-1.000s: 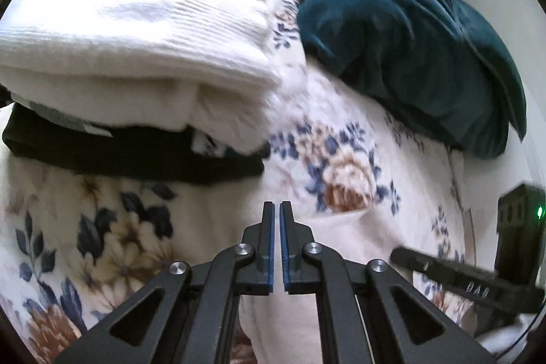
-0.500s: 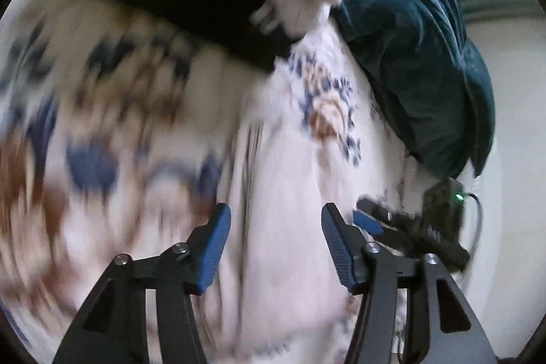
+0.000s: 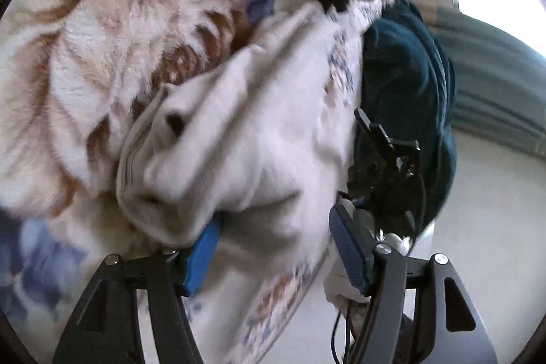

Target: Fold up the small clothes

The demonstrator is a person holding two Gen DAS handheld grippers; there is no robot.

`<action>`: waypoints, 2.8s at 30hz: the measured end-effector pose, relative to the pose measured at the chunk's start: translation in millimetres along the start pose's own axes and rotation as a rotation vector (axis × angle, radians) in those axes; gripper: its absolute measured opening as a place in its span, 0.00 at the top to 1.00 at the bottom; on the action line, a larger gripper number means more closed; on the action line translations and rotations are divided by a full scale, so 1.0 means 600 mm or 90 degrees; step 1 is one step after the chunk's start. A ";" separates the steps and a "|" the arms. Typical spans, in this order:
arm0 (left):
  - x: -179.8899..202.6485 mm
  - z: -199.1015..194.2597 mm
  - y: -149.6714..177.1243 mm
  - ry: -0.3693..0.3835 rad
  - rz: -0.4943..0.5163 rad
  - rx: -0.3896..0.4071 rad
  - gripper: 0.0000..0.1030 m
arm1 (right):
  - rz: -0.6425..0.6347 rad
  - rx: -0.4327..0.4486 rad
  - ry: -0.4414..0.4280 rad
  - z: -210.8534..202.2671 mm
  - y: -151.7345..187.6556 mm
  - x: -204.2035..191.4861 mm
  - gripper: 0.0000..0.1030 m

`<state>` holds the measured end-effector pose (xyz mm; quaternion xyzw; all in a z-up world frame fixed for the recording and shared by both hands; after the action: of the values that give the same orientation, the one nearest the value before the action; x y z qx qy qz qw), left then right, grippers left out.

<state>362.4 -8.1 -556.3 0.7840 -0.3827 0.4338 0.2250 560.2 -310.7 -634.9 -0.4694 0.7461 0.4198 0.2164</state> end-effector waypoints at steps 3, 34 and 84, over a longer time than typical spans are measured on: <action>-0.009 0.011 0.002 0.003 -0.030 0.043 0.39 | -0.026 -0.020 0.030 0.031 -0.022 -0.019 0.09; 0.032 0.037 -0.035 -0.042 0.069 0.064 0.34 | 0.054 0.181 -0.002 -0.064 0.045 0.029 0.90; 0.152 0.141 -0.091 -0.186 0.431 -0.221 0.21 | 0.113 0.170 0.056 -0.211 0.183 0.236 0.66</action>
<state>478.9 -70.1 -524.1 0.6174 -0.7149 0.2960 0.1418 406.4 -466.3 -620.1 -0.3866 0.8426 0.3135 0.2058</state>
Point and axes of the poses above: each gripper's, at about its wrist camera, not at the fingertips, and z roughly the way its jaws point, x to its right, y to its underside, the point moved 1 cm from there along z, roughly the way its jaws point, and after that the axes turned 12 degrees about z, right-handed, at the moved point
